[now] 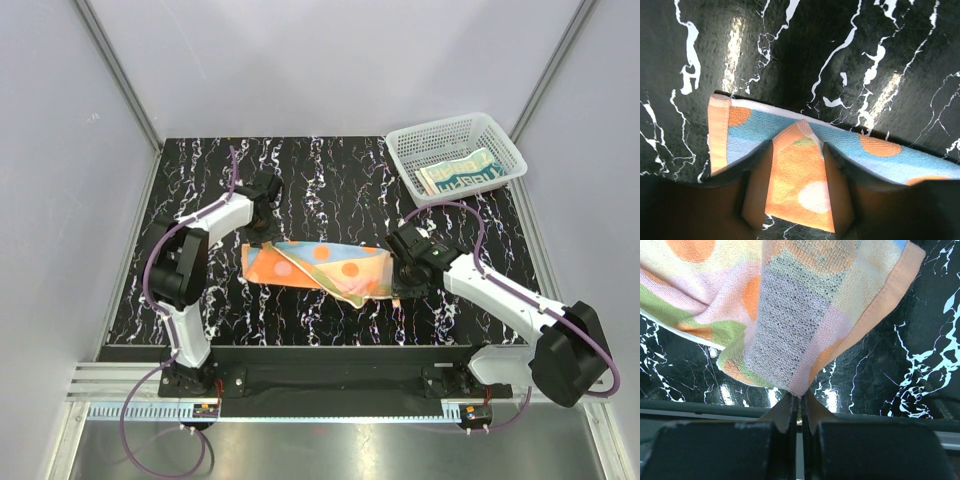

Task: Roll the towels
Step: Flatten the towel

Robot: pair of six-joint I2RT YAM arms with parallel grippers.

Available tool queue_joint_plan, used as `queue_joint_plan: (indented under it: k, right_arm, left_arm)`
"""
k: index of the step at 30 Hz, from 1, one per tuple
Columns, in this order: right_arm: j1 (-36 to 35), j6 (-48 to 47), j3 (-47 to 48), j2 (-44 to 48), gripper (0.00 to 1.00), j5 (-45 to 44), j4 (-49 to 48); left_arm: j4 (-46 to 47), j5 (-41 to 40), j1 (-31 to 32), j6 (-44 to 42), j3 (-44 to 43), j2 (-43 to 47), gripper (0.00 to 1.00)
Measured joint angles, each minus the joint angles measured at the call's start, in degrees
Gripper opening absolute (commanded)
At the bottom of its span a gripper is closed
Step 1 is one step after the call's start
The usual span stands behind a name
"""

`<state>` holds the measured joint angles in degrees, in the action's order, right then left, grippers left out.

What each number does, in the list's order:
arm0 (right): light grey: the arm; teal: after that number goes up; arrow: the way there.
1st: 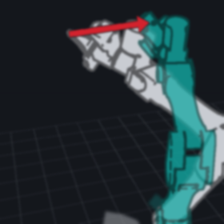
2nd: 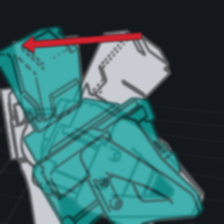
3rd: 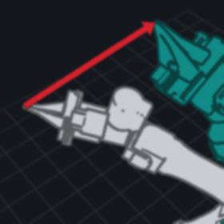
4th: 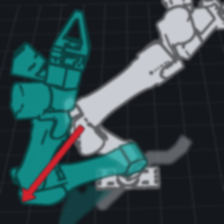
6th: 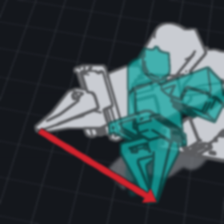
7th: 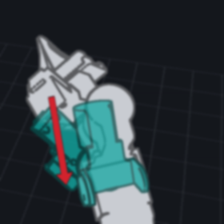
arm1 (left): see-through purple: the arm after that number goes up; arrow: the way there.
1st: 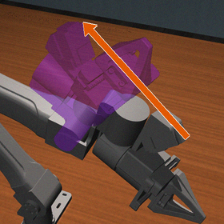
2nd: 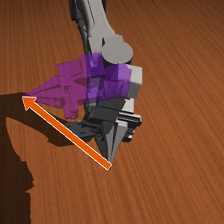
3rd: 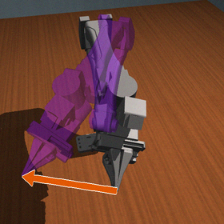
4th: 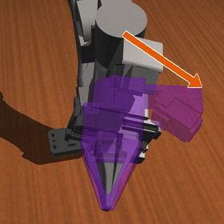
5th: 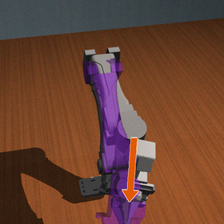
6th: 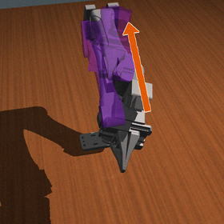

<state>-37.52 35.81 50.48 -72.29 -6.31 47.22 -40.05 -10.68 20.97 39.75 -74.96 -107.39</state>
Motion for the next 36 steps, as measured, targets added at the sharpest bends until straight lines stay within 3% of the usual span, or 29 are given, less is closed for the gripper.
queue_joint_plan:
  k: [3,6,11,15,28,30,32,36]
  right_arm:
    - [0.0,0.0,0.0,0.0,0.0,0.0,-0.1]
    - [0.0,0.0,0.0,-0.1,0.0,0.0,-0.3]
    - [0.0,-0.2,0.6,-2.5,0.0,0.0,-0.6]
    - [0.3,-1.2,7.1,-7.8,0.0,0.3,1.0]
    - [13.3,-11.6,56.3,-34.2,0.0,-1.3,8.4]
    - [13.7,-12.9,60.6,-34.9,0.0,-2.4,9.5]
    - [13.6,-13.7,60.9,-33.2,0.0,-2.9,9.7]
    - [13.3,-14.4,48.5,-24.4,0.0,-2.6,7.0]
  left_arm:
    - [-0.2,-0.2,0.3,-0.2,-0.2,-0.9,0.21]
    - [-0.2,-0.3,0.5,-0.3,-0.3,-1.6,0.0]
    - [-1.7,-0.9,0.7,-0.9,-1.8,-1.7,0.0]
    - [-5.0,-2.2,0.2,-2.3,-6.7,-1.7,0.0]
    - [-17.0,-1.6,-10.4,-9.8,-45.2,-3.3,0.0]
    - [-16.9,-1.7,-10.9,-10.9,-45.0,-0.4,0.0]
    - [-15.4,-1.7,-10.9,-11.8,-39.2,5.5,0.0]
    - [-12.3,-1.6,-10.8,-12.3,-21.2,20.6,0.0]
